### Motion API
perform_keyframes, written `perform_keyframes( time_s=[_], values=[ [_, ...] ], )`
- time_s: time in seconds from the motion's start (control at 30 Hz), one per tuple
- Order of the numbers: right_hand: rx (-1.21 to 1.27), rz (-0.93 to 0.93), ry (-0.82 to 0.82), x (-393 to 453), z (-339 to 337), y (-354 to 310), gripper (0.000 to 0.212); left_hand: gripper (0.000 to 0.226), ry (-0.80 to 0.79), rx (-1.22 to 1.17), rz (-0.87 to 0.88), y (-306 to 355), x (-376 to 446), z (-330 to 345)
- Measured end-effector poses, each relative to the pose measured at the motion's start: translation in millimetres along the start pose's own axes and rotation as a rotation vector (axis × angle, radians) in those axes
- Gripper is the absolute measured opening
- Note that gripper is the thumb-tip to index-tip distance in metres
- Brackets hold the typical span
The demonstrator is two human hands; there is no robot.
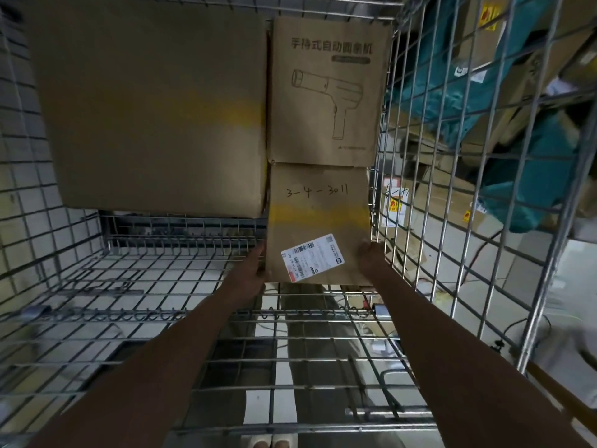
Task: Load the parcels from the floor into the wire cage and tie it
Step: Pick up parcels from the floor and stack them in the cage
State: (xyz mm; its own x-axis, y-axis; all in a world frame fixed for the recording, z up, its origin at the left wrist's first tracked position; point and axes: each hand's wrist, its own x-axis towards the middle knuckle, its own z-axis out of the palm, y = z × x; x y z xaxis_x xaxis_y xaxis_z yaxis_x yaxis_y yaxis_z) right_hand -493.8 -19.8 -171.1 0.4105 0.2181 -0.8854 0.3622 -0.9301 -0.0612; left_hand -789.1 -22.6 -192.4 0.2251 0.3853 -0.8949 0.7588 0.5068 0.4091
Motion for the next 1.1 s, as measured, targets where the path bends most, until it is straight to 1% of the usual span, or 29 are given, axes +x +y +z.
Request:
perform_keyframes(
  time_s=[0.13,0.2,0.27,0.37,0.4,0.47,0.6,0.63,0.7,0.77,0.8,0.83,0.9,0.93,0.97,1.03,1.1],
  values=[
    [-0.011,-0.038,-0.003,0.9,-1.1,3.8,0.054,0.072,0.033,-0.009,-0.007,6.1,-7.1,2.8],
    [-0.013,-0.039,-0.014,0.1,-1.6,4.1,0.055,0.069,0.085,0.010,-0.020,9.2,-11.4,7.4],
    [-0.002,-0.035,-0.017,1.2,0.5,4.0,0.055,0.070,0.133,0.044,-0.053,10.9,-13.9,11.2],
    [0.006,-0.030,-0.018,3.0,-1.2,5.5,0.055,0.073,0.155,0.029,-0.065,11.4,-14.3,17.8],
    [0.009,-0.026,-0.021,0.4,-3.5,3.4,0.056,0.073,0.133,-0.005,-0.094,9.3,-11.0,19.6],
    [0.033,-0.027,-0.029,-5.0,-4.9,0.3,0.057,0.072,0.072,-0.150,-0.170,14.0,-8.7,16.6],
    [0.019,-0.042,0.020,-19.9,-7.0,-0.4,0.059,0.060,0.045,-0.381,-0.304,28.9,-13.2,6.3],
    [0.022,-0.041,0.031,-24.9,-8.7,0.6,0.060,0.055,0.036,-0.426,-0.303,33.5,-18.1,2.9],
    [0.067,0.014,0.026,-36.4,-14.7,-1.7,0.062,0.047,0.049,-0.477,-0.297,44.4,-31.4,-7.3],
    [0.093,0.098,-0.001,-47.3,-21.3,-6.9,0.063,0.049,0.088,-0.543,-0.300,54.9,-42.0,-18.2],
    [0.089,0.146,-0.056,-55.0,-25.0,-10.3,0.061,0.049,0.112,-0.562,-0.306,59.9,-45.4,-23.2],
    [0.088,0.187,-0.129,-63.6,-29.0,-13.5,0.056,0.047,0.142,-0.579,-0.321,68.0,-51.7,-29.6],
    [0.054,0.197,-0.211,-84.8,-35.7,-22.1,0.044,0.042,0.189,-0.702,-0.369,84.6,-62.7,-42.2],
    [0.094,0.217,-0.242,-97.2,-37.5,-27.6,0.043,0.046,0.205,-0.759,-0.387,89.3,-64.8,-46.8],
    [0.181,0.236,-0.240,-105.4,-37.8,-29.2,0.044,0.053,0.211,-0.796,-0.386,96.1,-68.1,-52.1],
    [0.372,0.363,-0.241,-119.2,-33.3,-31.0,0.041,0.063,0.249,-0.861,-0.356,106.5,-68.2,-57.7],
    [0.497,0.412,-0.303,-128.3,-25.1,-38.9,0.036,0.071,0.295,-0.957,-0.342,116.1,-64.1,-58.7]
  ],
)
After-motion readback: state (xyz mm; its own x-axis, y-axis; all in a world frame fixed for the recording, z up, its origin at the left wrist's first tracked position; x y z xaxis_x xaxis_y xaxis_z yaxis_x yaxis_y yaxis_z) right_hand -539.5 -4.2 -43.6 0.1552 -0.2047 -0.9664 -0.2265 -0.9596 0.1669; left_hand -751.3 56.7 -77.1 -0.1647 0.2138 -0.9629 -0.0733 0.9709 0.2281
